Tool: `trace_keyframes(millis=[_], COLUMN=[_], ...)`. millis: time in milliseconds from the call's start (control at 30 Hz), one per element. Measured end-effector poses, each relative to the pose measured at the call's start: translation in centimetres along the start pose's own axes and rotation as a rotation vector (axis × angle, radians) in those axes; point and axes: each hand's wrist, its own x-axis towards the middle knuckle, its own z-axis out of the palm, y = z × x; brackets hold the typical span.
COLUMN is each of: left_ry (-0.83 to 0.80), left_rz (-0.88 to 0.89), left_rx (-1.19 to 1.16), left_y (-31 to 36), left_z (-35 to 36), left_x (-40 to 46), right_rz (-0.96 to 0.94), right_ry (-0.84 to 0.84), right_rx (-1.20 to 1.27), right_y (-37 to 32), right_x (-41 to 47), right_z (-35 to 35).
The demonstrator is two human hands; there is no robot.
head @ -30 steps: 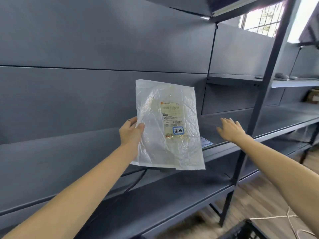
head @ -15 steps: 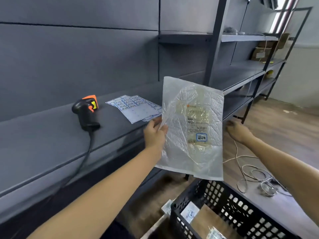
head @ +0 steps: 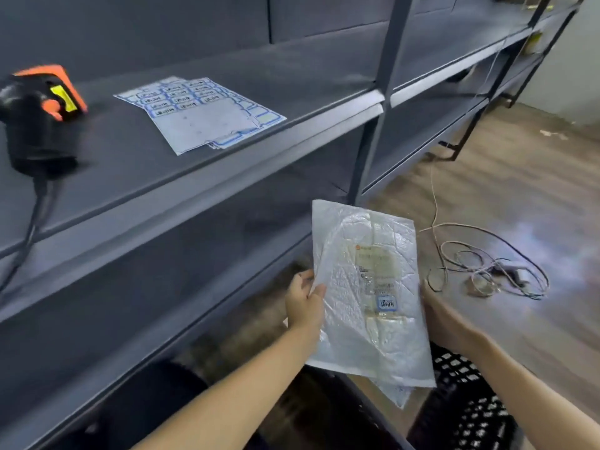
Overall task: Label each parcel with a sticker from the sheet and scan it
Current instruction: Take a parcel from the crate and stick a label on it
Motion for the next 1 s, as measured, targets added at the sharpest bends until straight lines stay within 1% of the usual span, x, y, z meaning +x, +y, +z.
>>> trace_keyframes(millis=[100, 200, 267, 367, 467, 567, 633, 733, 833, 933, 1000], left_ry=[-0.04, -0.158, -0.226, -0.195, -0.208, -0.255, -0.287, -0.317, -0.321, -0.32, -0.319], left_rz=[-0.091, -0.163, -0.153, -0.08, -0.01, 0.086, 0.172, 0.244, 0.245, 0.227, 0.219], left_rx=[-0.014, 0.016, 0.094, 0.359, 0.646, 1.028, 1.257, 1.43, 1.48, 1.503, 1.496], left_y=[-2.7, -4.7, -5.8, -7.2, -8.4, -9.7, -10.4, -11.4, -12.1, -12.7, -13.0], left_z=[0.6, 0.8, 0.4, -1.4, -3.5, -4.9, -5.4, -5.8, -6.4, -7.1, -7.3], left_x=[0.4, 0.9, 1.2, 1.9, 2.4, 2.5, 2.4, 2.5, 2.8, 3.1, 3.1], right_rz=[0.04, -0.02, -0.055, -0.074, -0.04, -0.035, -0.01, 0.066, 0.129, 0.232, 0.275], right_ry=[-0.003, 0.041, 0.103, 0.187, 0.263, 0.33, 0.3, 0.223, 0.162, 0.047, 0.052], right_rx=[0.007, -0.057, -0.082, -0.196, -0.408, -0.612, -0.759, -0.803, -0.766, -0.814, -0.838], right_y=[2.2, 2.5, 2.1, 1.6, 1.8, 3.8, 5.8, 8.0, 8.9, 10.0, 10.8], right_x=[0.4, 0.2, -0.2, -1.3, -1.8, -0.2, 1.5, 4.4, 6.9, 8.9, 10.1], right_z=[-0.8, -1.9, -3.5, -7.9, -11.8, -12.3, -11.2, -9.0, -6.7, -4.6, -3.7])
